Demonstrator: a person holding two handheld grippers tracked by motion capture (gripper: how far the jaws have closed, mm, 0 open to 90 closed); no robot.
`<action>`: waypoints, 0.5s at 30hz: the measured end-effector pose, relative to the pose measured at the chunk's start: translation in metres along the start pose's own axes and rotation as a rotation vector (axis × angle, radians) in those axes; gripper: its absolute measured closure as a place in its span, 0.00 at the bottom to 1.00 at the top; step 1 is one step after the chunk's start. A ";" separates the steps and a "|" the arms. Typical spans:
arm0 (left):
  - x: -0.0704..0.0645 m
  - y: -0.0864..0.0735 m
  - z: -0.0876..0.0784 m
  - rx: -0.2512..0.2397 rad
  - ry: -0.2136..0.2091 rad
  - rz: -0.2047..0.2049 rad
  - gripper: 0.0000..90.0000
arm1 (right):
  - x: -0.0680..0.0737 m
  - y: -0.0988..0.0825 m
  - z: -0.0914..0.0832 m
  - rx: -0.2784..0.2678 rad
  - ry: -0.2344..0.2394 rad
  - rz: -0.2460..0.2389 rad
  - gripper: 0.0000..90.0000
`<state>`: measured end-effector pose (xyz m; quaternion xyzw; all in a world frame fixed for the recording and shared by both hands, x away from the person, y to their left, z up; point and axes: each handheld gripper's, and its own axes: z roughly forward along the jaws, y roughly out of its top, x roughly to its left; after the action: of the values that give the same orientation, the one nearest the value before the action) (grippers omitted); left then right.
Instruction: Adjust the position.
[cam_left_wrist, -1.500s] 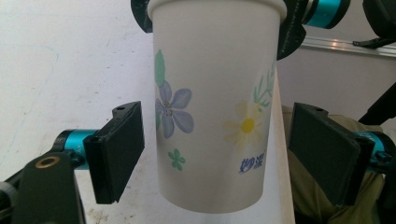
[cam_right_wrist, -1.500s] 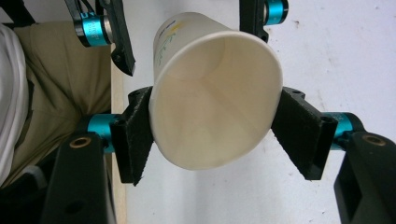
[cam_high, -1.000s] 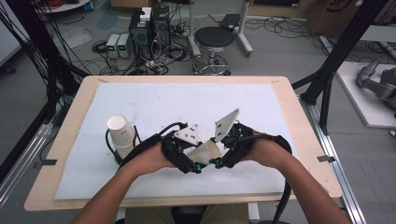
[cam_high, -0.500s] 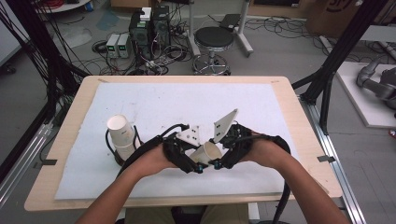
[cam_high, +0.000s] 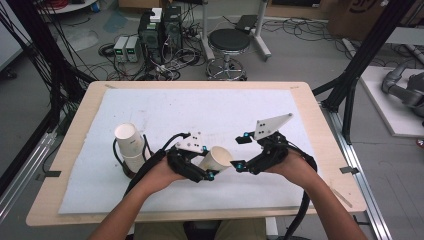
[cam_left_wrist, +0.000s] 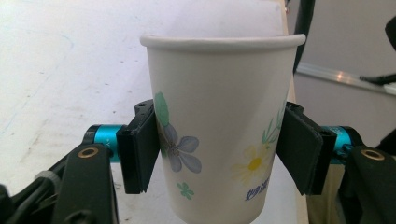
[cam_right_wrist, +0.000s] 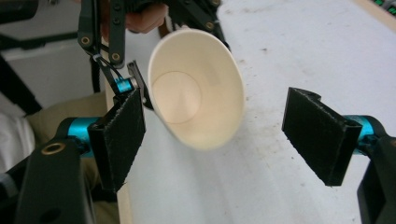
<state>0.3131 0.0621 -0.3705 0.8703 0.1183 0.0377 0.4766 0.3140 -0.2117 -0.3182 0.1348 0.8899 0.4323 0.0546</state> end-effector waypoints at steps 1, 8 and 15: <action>0.001 -0.001 -0.001 -0.011 0.000 -0.007 0.39 | -0.001 -0.004 -0.002 -0.020 -0.008 0.011 0.24; 0.002 -0.013 -0.006 -0.105 0.037 -0.042 0.39 | -0.003 -0.031 -0.012 -0.129 -0.084 0.064 0.24; 0.005 -0.023 -0.011 -0.216 0.100 -0.053 0.39 | -0.007 -0.056 -0.023 -0.216 -0.204 0.109 0.24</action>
<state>0.3118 0.0839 -0.3844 0.8075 0.1601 0.0809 0.5620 0.3056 -0.2636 -0.3479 0.2195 0.8193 0.5121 0.1351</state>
